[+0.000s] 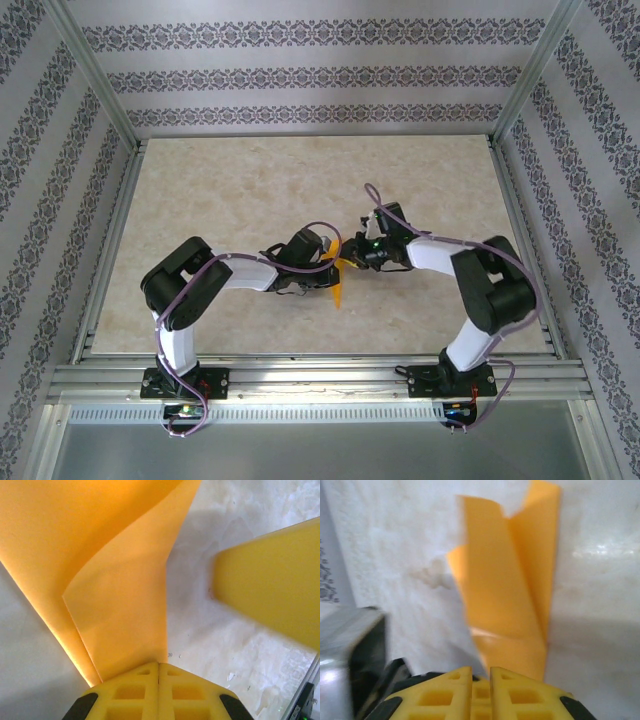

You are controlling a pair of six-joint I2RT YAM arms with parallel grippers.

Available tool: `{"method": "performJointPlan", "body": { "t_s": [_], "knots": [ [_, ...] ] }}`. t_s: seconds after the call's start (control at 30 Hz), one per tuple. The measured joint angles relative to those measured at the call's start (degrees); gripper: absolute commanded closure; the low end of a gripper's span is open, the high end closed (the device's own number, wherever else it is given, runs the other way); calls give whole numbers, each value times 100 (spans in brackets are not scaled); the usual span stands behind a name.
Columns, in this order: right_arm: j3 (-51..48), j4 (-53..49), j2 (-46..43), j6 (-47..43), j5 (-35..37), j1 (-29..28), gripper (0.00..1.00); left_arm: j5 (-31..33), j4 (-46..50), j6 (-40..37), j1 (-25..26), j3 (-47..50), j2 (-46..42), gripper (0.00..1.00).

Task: Fold a paper plane with a square sheet of paper (pick it up from the middle)
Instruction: Fold the wing for the fifth time at the center of the table.

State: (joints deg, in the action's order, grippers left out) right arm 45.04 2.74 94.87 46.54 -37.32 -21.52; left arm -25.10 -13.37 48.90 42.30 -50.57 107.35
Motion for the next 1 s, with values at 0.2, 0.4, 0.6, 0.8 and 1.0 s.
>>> {"method": "performJointPlan", "body": {
  "t_s": [0.2,0.4,0.6,0.8,1.0],
  "knots": [
    [-323,0,-990,-114,-68,387,87,-538,-59,-575,-44,129,-22,100],
    [-817,-129,-1158,-328,-197,404,93,-1014,-35,-1130,-44,313,-118,100],
    [-992,-345,-1224,-684,-289,-15,95,-1272,96,-1453,-55,433,-214,100],
    [-850,-476,-802,-1071,-258,-420,95,-1392,122,-1574,-81,448,-214,100],
    [-656,-470,-201,-1228,-225,-452,96,-1394,157,-1580,-81,448,-221,100]
  ]
}}
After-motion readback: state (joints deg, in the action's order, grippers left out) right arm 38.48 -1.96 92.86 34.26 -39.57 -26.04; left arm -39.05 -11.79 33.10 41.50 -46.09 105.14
